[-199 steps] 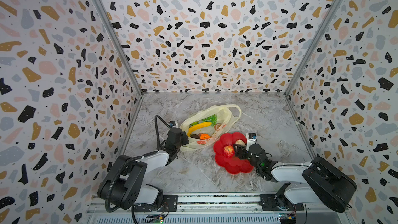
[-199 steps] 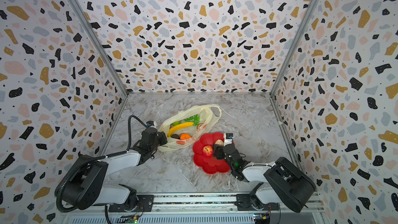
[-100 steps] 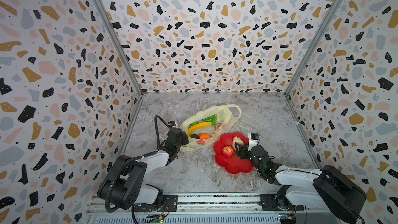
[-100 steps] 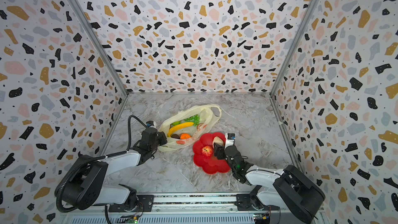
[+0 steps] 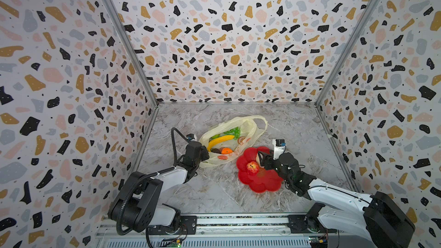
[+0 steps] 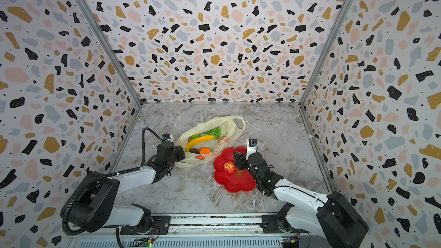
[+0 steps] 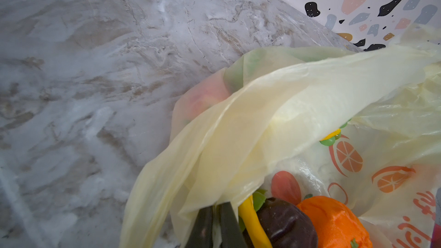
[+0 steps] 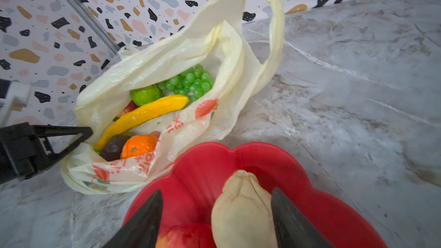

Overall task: Take fruits out of the plastic bag
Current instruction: Place the fruit on the plate, then pick up the fruit from the plastic bag.

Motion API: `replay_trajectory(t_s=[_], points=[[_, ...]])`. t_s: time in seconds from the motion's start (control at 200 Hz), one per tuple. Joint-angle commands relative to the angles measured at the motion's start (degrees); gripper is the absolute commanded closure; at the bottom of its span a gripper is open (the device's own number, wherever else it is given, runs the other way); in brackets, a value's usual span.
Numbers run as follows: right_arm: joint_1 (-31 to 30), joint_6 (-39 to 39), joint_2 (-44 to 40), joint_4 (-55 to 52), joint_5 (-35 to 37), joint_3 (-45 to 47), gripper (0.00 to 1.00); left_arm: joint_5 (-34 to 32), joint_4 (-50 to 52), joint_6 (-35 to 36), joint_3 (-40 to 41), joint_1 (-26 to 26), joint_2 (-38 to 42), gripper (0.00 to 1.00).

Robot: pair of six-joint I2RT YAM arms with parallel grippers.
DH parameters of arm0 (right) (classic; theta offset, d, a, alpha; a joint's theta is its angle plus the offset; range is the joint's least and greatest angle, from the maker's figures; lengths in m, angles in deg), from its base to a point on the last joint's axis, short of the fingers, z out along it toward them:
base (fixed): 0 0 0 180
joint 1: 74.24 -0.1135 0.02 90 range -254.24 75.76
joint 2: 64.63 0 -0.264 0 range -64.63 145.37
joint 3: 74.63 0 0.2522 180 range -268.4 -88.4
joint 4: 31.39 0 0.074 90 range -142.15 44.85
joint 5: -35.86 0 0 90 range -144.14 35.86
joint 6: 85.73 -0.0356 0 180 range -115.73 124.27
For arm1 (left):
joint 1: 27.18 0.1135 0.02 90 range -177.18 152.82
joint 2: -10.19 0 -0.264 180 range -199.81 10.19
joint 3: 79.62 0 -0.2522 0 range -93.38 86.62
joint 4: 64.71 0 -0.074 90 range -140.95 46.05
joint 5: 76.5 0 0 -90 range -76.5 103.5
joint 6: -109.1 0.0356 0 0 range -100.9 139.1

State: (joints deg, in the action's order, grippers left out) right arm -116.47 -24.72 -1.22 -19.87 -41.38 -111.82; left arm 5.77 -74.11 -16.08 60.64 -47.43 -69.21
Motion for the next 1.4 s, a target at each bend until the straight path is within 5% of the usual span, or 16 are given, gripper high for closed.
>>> replay_trajectory(t_s=[0.0,0.571,1.262,1.397], points=[[-0.4,4.0,2.5,-5.0,-4.6,-6.0,0.28,0.2,-1.3,0.3,-0.4,0.5,1.1,0.91],[-9.5,14.0,40.5,-22.4,-7.6,-45.0,0.29,-2.6,2.3,-0.6,0.1,2.5,4.2,0.9],[-9.4,9.6,66.3,-24.7,-6.8,-76.3,0.29,-0.4,-0.3,-1.9,2.9,3.5,10.0,0.95],[-9.4,10.0,68.6,-26.4,-4.2,-80.3,0.21,0.3,-0.9,-2.1,3.1,3.5,10.2,0.95]])
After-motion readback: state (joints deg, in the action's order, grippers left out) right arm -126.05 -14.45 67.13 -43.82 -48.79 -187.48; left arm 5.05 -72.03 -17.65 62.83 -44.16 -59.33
